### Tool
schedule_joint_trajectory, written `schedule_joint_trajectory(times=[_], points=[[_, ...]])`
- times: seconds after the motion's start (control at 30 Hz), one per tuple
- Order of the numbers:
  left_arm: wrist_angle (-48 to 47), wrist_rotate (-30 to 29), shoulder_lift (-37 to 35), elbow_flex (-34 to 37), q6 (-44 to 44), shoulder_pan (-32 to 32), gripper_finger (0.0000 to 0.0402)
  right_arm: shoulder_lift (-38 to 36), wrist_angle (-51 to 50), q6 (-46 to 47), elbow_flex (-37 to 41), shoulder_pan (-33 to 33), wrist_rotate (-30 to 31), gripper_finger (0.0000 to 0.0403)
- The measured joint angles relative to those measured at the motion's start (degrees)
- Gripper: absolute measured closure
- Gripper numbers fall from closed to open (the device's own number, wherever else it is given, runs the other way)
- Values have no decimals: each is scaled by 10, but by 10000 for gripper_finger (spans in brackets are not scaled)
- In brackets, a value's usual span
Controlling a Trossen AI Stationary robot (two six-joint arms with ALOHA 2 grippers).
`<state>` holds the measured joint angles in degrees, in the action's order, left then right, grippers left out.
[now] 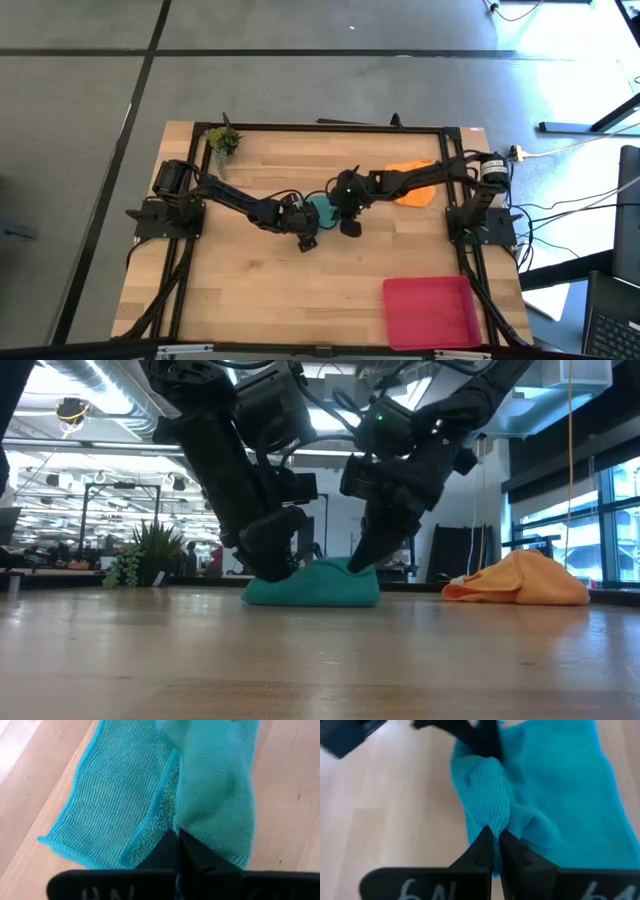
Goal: Roll microfiber towels into tight, uniform cylinder then place into a basket
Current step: Roll the blue microfiber cloth
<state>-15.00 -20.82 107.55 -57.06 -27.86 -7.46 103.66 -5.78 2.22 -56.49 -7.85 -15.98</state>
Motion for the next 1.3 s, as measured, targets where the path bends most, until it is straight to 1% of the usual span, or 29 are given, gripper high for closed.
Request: schedule_joint_trajectory(times=[0.1,0.23,0.4,0.43,0.6,0.67,0.77,0.9,0.97,1.3], points=[[0,-1,0,0,0,0,402,0,-15,4,0,-9,9,390],[0,-7,0,0,0,-1,402,0,-31,2,-1,-18,47,390],[0,-7,0,0,0,-1,402,4,-21,-21,-1,-21,52,390],[0,-7,0,0,0,-1,402,4,-19,-24,-1,-21,48,390],[0,12,0,0,20,-5,402,4,-31,-27,-5,-20,-27,390],[0,19,0,0,33,-13,402,4,-39,-28,-5,-12,-34,390],[1,46,-1,0,54,-21,402,4,-40,-28,-5,-3,-40,390],[3,66,-1,0,63,-34,402,4,-29,-27,-5,3,-71,390],[3,69,-1,0,71,-42,402,4,-24,-25,-5,7,-84,390],[5,68,-1,0,75,-80,402,4,26,-25,-5,22,-96,390]])
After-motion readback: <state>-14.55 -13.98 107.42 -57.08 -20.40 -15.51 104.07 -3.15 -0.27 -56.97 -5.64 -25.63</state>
